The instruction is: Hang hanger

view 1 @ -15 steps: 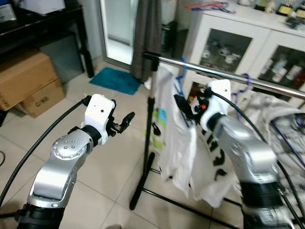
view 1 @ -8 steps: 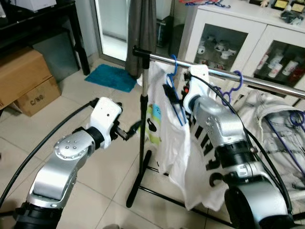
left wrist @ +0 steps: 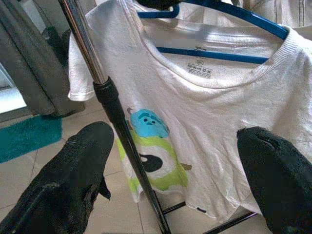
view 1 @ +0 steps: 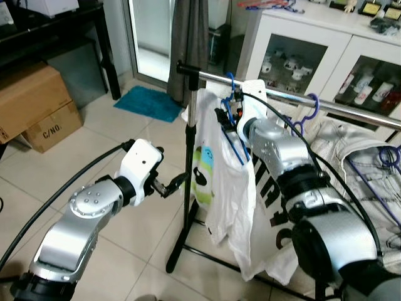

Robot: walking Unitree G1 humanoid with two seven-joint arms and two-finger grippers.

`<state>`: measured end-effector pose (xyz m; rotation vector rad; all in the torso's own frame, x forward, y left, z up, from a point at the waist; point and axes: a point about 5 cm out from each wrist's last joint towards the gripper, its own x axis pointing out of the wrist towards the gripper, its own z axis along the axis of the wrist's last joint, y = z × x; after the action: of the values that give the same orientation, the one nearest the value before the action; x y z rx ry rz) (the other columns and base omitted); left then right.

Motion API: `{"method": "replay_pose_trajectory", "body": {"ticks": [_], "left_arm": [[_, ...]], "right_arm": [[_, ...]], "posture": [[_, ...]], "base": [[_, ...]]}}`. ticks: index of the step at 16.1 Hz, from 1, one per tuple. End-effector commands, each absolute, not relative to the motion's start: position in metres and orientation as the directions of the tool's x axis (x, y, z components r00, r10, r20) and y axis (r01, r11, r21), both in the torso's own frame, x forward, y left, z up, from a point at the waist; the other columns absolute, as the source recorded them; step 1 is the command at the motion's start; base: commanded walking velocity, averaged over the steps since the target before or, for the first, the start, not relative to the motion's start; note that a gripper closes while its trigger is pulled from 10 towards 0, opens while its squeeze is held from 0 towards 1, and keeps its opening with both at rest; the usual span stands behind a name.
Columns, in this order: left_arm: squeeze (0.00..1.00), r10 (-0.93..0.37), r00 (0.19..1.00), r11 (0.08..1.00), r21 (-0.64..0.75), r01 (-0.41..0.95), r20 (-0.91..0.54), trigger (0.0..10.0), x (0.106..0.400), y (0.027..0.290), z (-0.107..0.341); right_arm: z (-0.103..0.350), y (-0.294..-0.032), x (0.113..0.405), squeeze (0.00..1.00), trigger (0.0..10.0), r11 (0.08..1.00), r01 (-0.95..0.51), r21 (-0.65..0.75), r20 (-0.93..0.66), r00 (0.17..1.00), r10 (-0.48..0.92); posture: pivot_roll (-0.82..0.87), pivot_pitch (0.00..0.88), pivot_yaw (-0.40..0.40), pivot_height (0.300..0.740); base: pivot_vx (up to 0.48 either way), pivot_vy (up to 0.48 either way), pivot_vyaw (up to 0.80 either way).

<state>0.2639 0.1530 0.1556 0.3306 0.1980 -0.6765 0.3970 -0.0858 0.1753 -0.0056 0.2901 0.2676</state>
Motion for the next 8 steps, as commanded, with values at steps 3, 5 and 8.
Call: {"method": "replay_pose_trajectory", "body": {"ticks": [3,5,8], "left_arm": [[1.00,-0.601,0.742,0.708,0.233,0.667,-0.297,10.0,0.261,0.150,0.156],[1.00,-0.609,0.733,0.700,0.230,0.676,-0.302,10.0,0.261,0.149,0.156],[1.00,-0.617,0.723,0.690,0.230,0.687,-0.311,10.0,0.262,0.149,0.155]], "right_arm": [[0.177,-0.085,0.402,0.00,0.0,0.966,-0.257,0.041,-0.297,0.920,0.257],[0.174,-0.083,0.404,0.00,0.0,0.966,-0.257,0.039,-0.324,0.911,0.255],[0.168,-0.082,0.404,0.00,0.0,0.967,-0.253,0.022,-0.365,0.899,0.243]], "posture": [[0.10,0.000,-0.073,0.740],[0.10,0.000,-0.077,0.740],[0.10,0.000,-0.078,0.740]], "base": [[0.000,0.000,0.00],[0.000,0.000,0.00],[0.000,0.000,0.00]]}}
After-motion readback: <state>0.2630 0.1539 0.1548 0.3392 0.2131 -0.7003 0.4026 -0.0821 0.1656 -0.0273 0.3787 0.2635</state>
